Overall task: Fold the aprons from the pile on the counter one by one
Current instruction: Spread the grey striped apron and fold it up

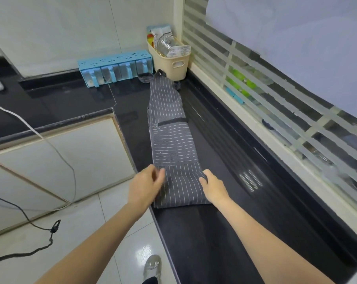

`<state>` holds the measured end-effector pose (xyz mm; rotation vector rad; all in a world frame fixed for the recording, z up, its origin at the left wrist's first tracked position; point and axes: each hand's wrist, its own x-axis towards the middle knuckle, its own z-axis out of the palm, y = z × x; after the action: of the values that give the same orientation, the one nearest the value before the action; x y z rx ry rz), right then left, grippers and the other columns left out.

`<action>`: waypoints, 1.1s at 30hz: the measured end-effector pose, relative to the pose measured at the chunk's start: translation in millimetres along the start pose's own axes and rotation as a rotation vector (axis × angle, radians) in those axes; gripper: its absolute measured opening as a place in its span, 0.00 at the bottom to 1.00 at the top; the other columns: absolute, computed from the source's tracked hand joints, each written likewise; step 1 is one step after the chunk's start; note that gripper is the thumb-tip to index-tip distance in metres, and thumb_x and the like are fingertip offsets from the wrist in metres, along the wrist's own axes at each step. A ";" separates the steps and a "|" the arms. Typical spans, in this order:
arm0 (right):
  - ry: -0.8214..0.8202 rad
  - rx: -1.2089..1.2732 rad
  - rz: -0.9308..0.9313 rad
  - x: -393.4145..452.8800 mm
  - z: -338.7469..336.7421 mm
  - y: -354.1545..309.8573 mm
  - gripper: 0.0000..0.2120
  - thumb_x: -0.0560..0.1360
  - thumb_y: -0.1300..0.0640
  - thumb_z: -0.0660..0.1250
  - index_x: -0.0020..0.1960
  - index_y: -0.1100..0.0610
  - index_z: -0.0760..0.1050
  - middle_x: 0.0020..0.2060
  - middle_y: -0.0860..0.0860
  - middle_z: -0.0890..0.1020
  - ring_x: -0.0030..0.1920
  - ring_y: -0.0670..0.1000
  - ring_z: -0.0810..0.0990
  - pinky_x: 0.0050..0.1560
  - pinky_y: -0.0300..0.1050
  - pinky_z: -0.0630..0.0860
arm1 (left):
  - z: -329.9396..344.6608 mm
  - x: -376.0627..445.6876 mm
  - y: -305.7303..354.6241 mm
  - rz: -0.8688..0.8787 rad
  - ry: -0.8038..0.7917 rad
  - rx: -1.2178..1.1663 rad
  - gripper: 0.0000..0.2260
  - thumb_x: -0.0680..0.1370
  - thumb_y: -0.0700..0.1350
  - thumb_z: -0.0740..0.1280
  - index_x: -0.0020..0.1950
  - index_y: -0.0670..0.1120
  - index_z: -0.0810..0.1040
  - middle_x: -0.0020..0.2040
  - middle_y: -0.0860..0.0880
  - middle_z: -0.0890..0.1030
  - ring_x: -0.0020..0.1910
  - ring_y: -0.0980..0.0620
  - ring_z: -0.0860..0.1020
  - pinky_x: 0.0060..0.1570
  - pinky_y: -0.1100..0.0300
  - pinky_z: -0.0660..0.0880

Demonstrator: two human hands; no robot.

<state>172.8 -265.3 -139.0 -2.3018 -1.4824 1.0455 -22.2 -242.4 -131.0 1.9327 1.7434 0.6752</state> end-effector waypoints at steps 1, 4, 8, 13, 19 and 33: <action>0.017 0.013 -0.010 -0.4 2.0 0.9 0.13 0.83 0.52 0.50 0.66 0.52 0.63 0.39 0.53 0.76 0.38 0.53 0.74 0.43 0.52 0.73 | 2.3 -0.9 4.1 0.230 0.048 0.076 0.12 0.78 0.53 0.61 0.43 0.45 0.73 0.40 0.49 0.77 0.39 0.51 0.74 0.39 0.61 0.68; 0.061 0.032 -0.020 -2.4 3.9 3.1 0.13 0.83 0.50 0.48 0.65 0.51 0.62 0.39 0.53 0.76 0.40 0.55 0.75 0.45 0.52 0.73 | 29.0 -5.9 -2.0 0.759 -0.114 0.430 0.20 0.78 0.58 0.55 0.62 0.50 0.74 0.62 0.49 0.77 0.60 0.47 0.76 0.58 0.53 0.71; 0.038 -0.070 -0.093 -3.9 1.4 -5.2 0.20 0.81 0.47 0.53 0.71 0.52 0.56 0.61 0.55 0.72 0.55 0.57 0.75 0.51 0.52 0.73 | 52.3 -18.6 -26.2 0.642 -0.389 0.644 0.27 0.81 0.61 0.41 0.78 0.51 0.51 0.70 0.47 0.71 0.68 0.41 0.70 0.62 0.42 0.68; -0.031 -0.646 -0.702 -8.2 -10.6 1.0 0.34 0.76 0.44 0.61 0.76 0.55 0.54 0.75 0.50 0.54 0.74 0.54 0.51 0.72 0.53 0.57 | 49.2 -19.9 -23.3 0.522 -0.536 0.745 0.33 0.76 0.67 0.34 0.76 0.51 0.46 0.76 0.42 0.55 0.73 0.33 0.54 0.67 0.37 0.52; -0.208 -0.904 -0.615 -0.3 -10.1 12.1 0.37 0.77 0.62 0.62 0.78 0.59 0.43 0.77 0.52 0.44 0.77 0.51 0.45 0.73 0.44 0.55 | 29.6 3.1 -37.1 0.561 -0.716 0.544 0.40 0.72 0.68 0.52 0.76 0.54 0.35 0.74 0.53 0.33 0.71 0.52 0.32 0.69 0.53 0.32; 0.047 -0.048 -0.063 51.2 -14.4 -43.6 0.12 0.81 0.50 0.54 0.44 0.57 0.66 0.34 0.52 0.74 0.29 0.53 0.78 0.29 0.42 0.68 | -1.9 63.7 -45.0 -0.451 -0.361 -0.468 0.14 0.80 0.48 0.61 0.40 0.41 0.73 0.36 0.47 0.75 0.35 0.50 0.75 0.47 0.50 0.78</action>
<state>163.7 -197.9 -128.8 -2.2795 -1.5671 0.9428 -53.0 -174.4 -153.8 1.2036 1.5429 0.4750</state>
